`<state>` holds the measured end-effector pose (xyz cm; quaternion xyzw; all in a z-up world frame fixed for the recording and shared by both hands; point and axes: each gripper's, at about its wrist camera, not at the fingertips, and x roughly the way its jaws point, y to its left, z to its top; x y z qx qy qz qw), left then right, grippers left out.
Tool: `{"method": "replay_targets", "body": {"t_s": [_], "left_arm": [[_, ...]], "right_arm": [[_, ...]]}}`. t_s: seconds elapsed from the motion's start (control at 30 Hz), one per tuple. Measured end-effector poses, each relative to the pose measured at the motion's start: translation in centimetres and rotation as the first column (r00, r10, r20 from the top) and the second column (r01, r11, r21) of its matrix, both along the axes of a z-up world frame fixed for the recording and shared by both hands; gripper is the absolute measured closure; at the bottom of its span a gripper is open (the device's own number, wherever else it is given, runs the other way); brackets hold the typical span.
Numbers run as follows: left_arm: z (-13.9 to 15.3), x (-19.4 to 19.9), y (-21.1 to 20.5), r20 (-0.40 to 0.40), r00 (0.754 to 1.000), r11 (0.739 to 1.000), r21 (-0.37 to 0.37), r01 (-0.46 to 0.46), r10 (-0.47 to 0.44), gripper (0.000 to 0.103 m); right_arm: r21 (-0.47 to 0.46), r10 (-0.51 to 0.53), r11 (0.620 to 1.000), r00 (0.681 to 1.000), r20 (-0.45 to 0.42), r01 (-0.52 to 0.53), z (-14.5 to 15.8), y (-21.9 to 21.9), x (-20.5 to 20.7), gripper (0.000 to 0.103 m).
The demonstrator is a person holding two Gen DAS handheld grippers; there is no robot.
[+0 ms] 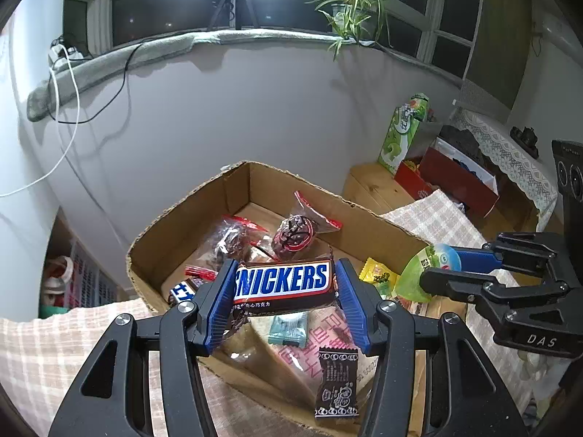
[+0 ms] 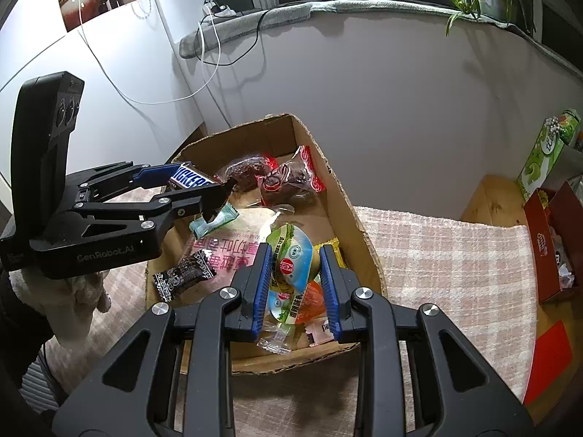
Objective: Organize snacks
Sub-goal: 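Lift and carry the Snickers bar over the box with the left gripper while the right carries the pouch, then open the left gripper to drop the Snickers bar while the right drops the green pouch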
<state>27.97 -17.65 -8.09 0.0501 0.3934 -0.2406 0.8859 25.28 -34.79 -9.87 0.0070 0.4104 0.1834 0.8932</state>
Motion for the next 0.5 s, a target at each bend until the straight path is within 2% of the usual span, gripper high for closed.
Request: {"method": "replay_targets", "body": {"t_s": [0.43,0.5], "left_arm": [[-0.45,0.32,-0.29,-0.016,1.0,1.0,0.007,-0.005,0.005,0.046],[-0.46,0.34,-0.29,-0.017,1.0,1.0,0.007,-0.007,0.007,0.046]], "right_arm": [[-0.024,0.007,1.0,1.0,-0.015,-0.007,-0.58,0.42,0.19,0.074],[-0.033,0.005,0.999,1.0,-0.014,-0.005,-0.66,0.48,0.16,0.062]]}}
